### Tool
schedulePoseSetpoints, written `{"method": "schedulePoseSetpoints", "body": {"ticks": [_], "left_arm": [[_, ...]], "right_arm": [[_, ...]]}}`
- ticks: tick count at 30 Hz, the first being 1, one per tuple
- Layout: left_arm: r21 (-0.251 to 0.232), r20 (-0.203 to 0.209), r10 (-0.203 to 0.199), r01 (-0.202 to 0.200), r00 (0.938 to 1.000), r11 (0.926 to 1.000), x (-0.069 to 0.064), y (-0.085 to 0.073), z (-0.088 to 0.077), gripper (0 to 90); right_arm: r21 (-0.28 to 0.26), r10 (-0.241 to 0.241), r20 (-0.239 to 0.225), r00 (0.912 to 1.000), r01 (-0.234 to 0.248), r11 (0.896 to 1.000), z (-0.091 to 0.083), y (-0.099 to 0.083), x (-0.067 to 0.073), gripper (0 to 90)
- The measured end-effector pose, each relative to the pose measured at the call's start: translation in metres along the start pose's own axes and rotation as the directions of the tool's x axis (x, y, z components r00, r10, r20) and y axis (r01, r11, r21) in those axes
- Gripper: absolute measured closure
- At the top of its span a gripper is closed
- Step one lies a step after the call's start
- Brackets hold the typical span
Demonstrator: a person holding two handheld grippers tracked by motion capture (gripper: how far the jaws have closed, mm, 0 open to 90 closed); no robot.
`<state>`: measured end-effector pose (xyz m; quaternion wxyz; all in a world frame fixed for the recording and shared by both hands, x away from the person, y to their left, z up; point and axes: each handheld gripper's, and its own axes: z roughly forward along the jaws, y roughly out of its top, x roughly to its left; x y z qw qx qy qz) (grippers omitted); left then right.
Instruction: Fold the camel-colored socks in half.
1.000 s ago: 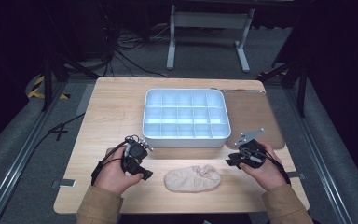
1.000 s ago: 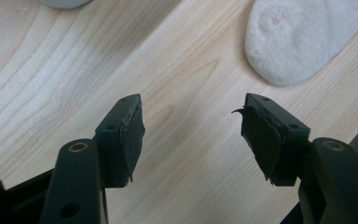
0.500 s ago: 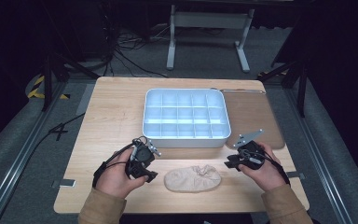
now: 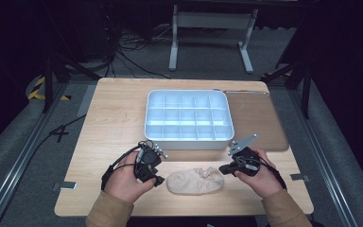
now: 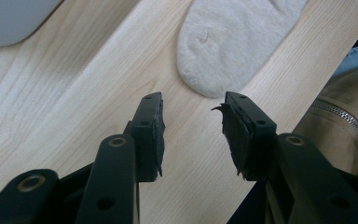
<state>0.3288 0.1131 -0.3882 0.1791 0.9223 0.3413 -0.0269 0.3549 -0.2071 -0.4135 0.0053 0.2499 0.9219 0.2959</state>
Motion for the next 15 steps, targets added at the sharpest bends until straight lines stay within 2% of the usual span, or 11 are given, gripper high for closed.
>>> {"method": "schedulePoseSetpoints", "body": {"ticks": [1,2,5,9,15], "left_arm": [[0.0,0.0,0.0,0.0,1.0,1.0,0.0,0.0,0.0,58.6],[0.0,0.0,0.0,0.0,1.0,1.0,0.0,0.0,0.0,58.6],[0.003,0.0,-0.024,0.024,0.9997,0.9997,0.004,-0.002,0.005,58.5],[0.006,0.006,-0.011,0.01,0.9999,0.9999,0.003,-0.001,0.006,57.7],[0.014,0.017,-0.015,0.014,0.9997,0.9998,0.002,0.0,0.011,57.7]], "right_arm": [[0.0,0.0,0.0,1.0,0.0,1.0,0.0,0.0,0.0,89.9],[0.018,-0.012,-0.013,0.9998,0.013,1.0,0.005,0.003,0.006,89.9],[0.035,-0.026,-0.026,0.9993,0.027,0.999,0.009,0.005,0.011,90.0],[0.056,-0.044,-0.034,0.9985,0.046,0.997,0.017,0.007,0.017,90.0],[0.081,-0.052,-0.037,0.9979,0.055,0.995,0.026,0.007,0.02,90.0]]}}
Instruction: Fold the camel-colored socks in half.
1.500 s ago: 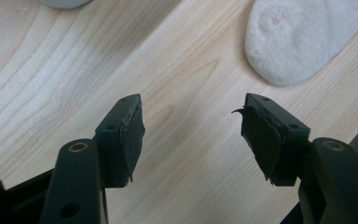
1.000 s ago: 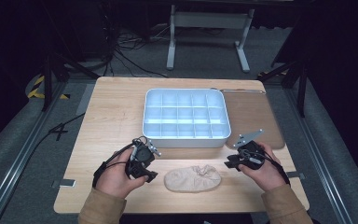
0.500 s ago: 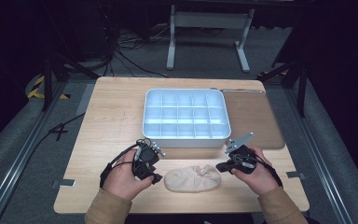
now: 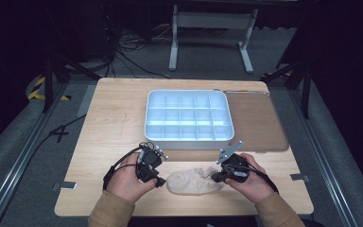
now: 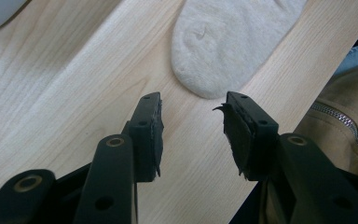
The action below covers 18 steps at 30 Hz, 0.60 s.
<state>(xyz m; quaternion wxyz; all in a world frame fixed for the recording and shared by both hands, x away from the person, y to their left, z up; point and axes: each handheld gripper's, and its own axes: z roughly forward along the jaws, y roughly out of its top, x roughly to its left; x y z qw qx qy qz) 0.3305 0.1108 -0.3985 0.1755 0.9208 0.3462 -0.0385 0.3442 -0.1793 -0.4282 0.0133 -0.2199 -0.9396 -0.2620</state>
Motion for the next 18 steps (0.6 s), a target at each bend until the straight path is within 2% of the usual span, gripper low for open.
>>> {"method": "schedulePoseSetpoints", "body": {"ticks": [3,6,8,9,13,18], "left_arm": [[0.001,0.009,-0.014,0.014,0.9999,0.9999,0.003,-0.001,0.004,57.8],[0.002,0.017,-0.022,0.022,0.9996,0.9998,0.005,-0.001,0.008,58.4],[0.008,0.021,-0.025,0.025,0.9995,0.9997,0.004,-0.001,0.01,58.8],[0.007,0.023,-0.022,0.021,0.9995,0.9997,0.004,0.0,0.012,59.0],[0.003,0.032,-0.023,0.023,0.9992,0.9997,0.002,0.001,0.019,60.2],[-0.051,0.03,-0.042,0.043,0.9987,0.9977,-0.001,0.005,0.025,61.3]], "right_arm": [[0.02,0.004,-0.005,1.0,-0.004,1.0,0.005,0.0,0.0,90.0],[0.044,0.005,0.012,0.9999,-0.006,0.999,0.01,-0.001,-0.001,90.0],[0.088,0.004,0.029,0.9996,-0.007,0.996,0.017,-0.003,-0.003,90.0],[0.087,0.01,0.013,0.9999,-0.011,0.996,0.019,-0.003,-0.003,90.0],[0.093,0.013,0.021,0.9997,-0.015,0.996,0.02,-0.002,-0.002,90.0],[0.088,0.011,0.023,0.9997,-0.013,0.996,0.02,-0.003,-0.002,90.0]]}}
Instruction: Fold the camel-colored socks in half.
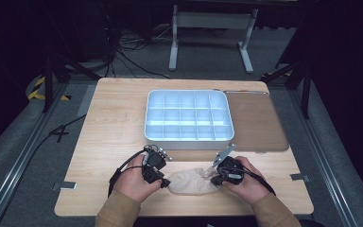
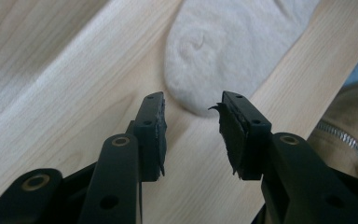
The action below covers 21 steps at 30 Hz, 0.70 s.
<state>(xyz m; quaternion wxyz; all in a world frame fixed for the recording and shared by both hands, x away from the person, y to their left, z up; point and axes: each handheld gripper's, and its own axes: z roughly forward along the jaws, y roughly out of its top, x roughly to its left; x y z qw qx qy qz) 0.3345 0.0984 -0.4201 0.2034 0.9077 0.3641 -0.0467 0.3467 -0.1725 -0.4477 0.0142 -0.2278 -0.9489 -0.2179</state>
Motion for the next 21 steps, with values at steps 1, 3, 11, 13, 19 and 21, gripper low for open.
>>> {"method": "schedulePoseSetpoints", "body": {"ticks": [1,3,11,13,19,21], "left_arm": [[-0.014,0.003,-0.005,0.005,1.0,0.9999,-0.001,0.001,0.002,61.3],[-0.023,0.011,-0.014,0.014,0.9999,0.9996,-0.002,0.003,0.006,61.2],[0.054,-0.044,-0.019,0.022,0.9989,0.9983,-0.009,0.011,0.026,58.6],[0.059,-0.044,-0.016,0.018,0.9989,0.9981,-0.009,0.011,0.027,58.5],[0.09,-0.048,0.01,-0.006,0.9988,0.9959,-0.013,0.014,0.032,52.2],[0.098,-0.057,0.019,-0.013,0.9982,0.9951,-0.014,0.014,0.032,52.0]], "right_arm": [[-0.002,0.003,0.002,1.0,-0.003,1.0,0.0,0.0,0.0,90.0],[-0.004,0.002,0.0,1.0,-0.002,1.0,0.0,-0.001,0.0,90.0],[-0.016,0.004,-0.001,1.0,-0.004,1.0,0.0,-0.002,0.0,90.0],[-0.017,0.003,0.002,1.0,-0.003,1.0,0.0,-0.002,0.0,90.0],[-0.024,0.009,0.006,0.9999,-0.009,1.0,0.0,-0.003,0.001,90.0],[-0.024,0.009,0.005,0.9999,-0.009,1.0,0.0,-0.004,0.001,90.0]]}}
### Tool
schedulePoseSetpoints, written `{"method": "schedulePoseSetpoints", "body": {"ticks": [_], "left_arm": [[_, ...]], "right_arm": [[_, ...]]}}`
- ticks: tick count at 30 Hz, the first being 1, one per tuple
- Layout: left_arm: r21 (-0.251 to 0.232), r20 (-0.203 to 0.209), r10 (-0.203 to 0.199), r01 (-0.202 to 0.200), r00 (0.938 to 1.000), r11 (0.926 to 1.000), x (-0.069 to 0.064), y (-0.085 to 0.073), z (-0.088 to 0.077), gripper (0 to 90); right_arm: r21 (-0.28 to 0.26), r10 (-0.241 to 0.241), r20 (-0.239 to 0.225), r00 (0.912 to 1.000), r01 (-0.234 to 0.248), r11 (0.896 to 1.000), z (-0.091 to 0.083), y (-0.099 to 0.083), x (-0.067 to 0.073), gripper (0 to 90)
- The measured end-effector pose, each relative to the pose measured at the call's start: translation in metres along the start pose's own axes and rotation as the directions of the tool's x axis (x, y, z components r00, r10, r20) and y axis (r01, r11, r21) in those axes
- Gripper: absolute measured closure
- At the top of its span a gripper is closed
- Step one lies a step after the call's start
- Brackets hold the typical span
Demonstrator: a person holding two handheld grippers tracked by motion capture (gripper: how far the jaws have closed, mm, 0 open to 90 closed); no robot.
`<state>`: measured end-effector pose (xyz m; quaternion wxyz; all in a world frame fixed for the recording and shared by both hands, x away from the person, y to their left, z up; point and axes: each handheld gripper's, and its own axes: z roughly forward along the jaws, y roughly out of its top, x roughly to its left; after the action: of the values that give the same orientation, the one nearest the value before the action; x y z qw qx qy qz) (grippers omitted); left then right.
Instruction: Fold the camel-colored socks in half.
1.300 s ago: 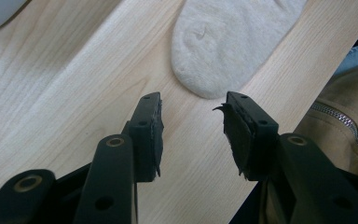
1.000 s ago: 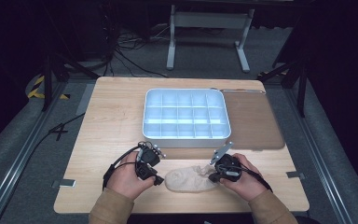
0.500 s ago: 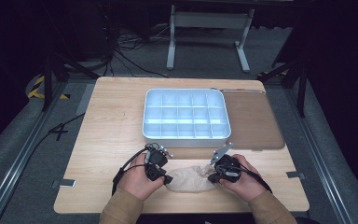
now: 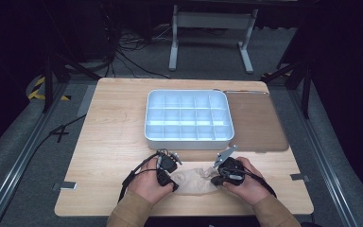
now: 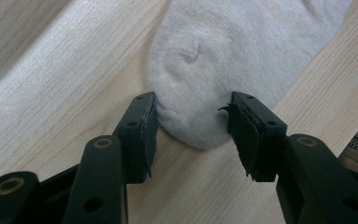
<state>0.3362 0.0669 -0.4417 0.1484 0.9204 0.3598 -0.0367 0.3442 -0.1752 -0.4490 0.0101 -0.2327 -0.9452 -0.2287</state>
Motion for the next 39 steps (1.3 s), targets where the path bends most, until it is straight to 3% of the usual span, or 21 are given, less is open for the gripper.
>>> {"method": "schedulePoseSetpoints", "body": {"ticks": [6,10,13,15,17,21,24,27,29,39], "left_arm": [[0.009,-0.05,0.019,-0.018,0.9986,0.9998,-0.008,0.002,0.002,54.1],[0.008,-0.05,0.019,-0.018,0.9986,0.9998,-0.008,0.002,0.002,56.7],[0.015,0.003,0.011,-0.011,0.9999,0.9998,-0.01,0.003,0.003,75.8],[0.014,0.004,0.002,-0.002,1.0,0.9999,-0.01,0.003,0.003,79.4],[0.017,0.015,-0.01,0.01,0.9998,0.9998,-0.009,0.004,0.003,80.4],[0.009,0.011,-0.016,0.016,0.9998,0.9998,-0.007,0.003,0.001,81.2],[0.014,0.001,-0.024,0.024,0.9997,0.9996,-0.006,0.003,-0.001,81.3],[0.017,0.002,-0.03,0.03,0.9995,0.9994,-0.002,0.0,-0.006,81.3],[0.01,-0.001,-0.039,0.039,0.9992,0.9992,-0.001,-0.002,-0.01,81.3],[0.023,0.007,-0.071,0.071,0.9974,0.9972,0.007,-0.013,-0.028,81.2]], "right_arm": [[0.002,-0.007,0.014,0.9999,0.007,1.0,0.0,0.0,0.002,89.7],[0.0,-0.015,0.027,0.9995,0.015,1.0,0.0,0.0,0.004,89.3],[0.0,-0.023,0.038,0.999,0.023,1.0,0.001,0.0,0.006,89.0],[-0.001,-0.024,0.043,0.9988,0.024,1.0,0.001,0.0,0.007,88.8],[-0.008,-0.046,0.053,0.9975,0.046,0.999,0.0,0.0,0.009,84.5],[-0.057,-0.019,0.03,0.9994,0.02,0.998,-0.008,-0.002,0.007,84.7],[-0.091,0.018,0.027,0.9995,-0.015,0.996,-0.018,-0.005,0.004,86.6],[-0.066,0.098,0.078,0.9921,-0.093,0.993,-0.021,-0.008,0.001,89.1],[-0.058,0.115,0.074,0.9906,-0.111,0.992,-0.022,-0.009,0.002,89.6],[-0.053,0.091,0.032,0.9953,-0.089,0.995,-0.007,-0.004,0.009,89.6]]}}
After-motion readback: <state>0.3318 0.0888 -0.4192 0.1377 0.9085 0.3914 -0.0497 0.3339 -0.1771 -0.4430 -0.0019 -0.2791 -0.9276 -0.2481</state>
